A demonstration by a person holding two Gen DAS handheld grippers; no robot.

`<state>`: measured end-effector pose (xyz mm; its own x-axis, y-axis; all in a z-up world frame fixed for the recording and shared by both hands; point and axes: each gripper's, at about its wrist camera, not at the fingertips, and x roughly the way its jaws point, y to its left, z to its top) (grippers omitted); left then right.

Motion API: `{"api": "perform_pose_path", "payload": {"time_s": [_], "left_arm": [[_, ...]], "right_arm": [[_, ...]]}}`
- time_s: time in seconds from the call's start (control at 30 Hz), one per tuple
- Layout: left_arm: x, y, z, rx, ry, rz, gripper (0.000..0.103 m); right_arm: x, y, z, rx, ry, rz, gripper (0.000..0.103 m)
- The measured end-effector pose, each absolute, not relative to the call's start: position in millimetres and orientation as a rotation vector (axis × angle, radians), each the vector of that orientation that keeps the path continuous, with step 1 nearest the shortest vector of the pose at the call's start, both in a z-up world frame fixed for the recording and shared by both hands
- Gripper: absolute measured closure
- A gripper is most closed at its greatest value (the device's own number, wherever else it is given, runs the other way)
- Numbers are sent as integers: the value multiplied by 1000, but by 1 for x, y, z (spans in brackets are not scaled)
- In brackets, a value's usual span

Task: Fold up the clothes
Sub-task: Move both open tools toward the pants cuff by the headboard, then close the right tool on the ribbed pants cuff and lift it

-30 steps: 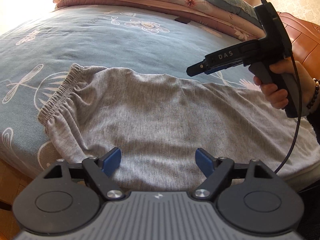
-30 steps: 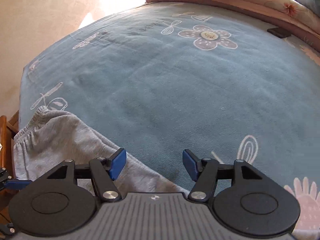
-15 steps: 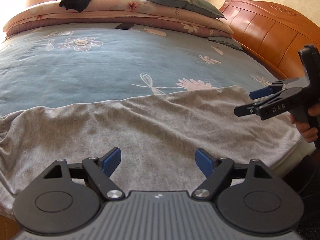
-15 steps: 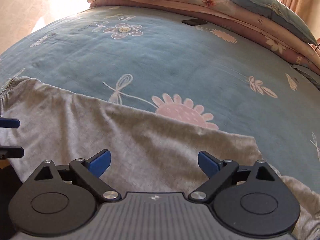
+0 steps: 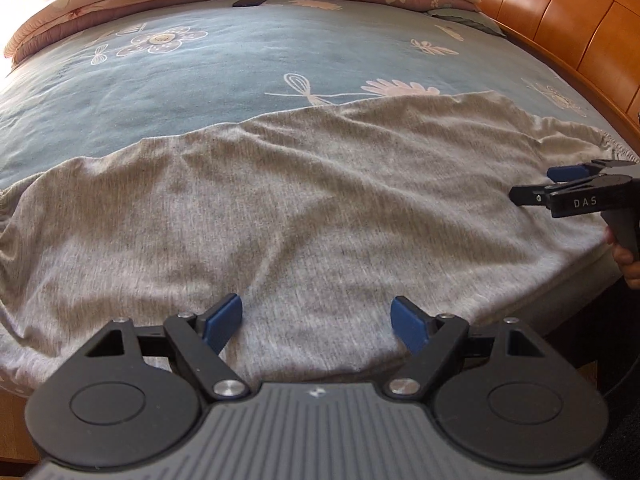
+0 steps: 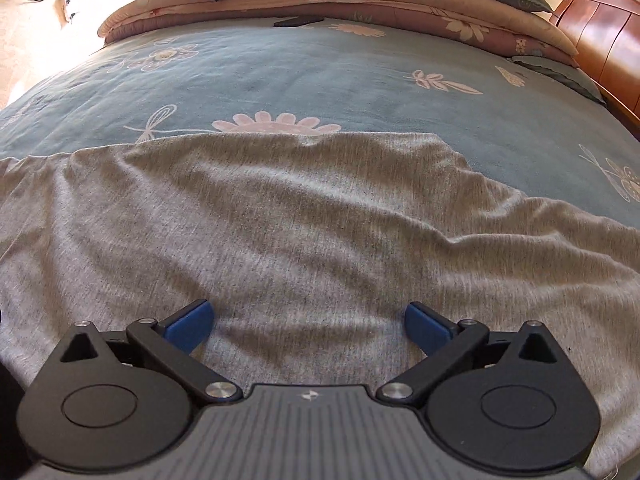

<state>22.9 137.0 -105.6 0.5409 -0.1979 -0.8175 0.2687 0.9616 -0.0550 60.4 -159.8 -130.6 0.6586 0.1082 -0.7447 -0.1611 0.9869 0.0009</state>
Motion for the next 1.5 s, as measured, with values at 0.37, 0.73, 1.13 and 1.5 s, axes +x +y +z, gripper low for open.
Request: {"api": "perform_pose_path", "payload": {"time_s": [0.37,0.73,1.13,1.5], "left_arm": [[77,52,-32,100,823,-458,22],[206,-139,-71,-196,943,-770,22],[241,-137,-94,-287,939,-595,22],[130,-112,-36,-121,792,-689,22]], "right_arm": [[23,-208,-101,-91,607,177,0],[9,-324,-144,193,573,115,0],[4,-323,-148,178,524,118,0],[-45,-412,-105,569,321,-23,0]]}}
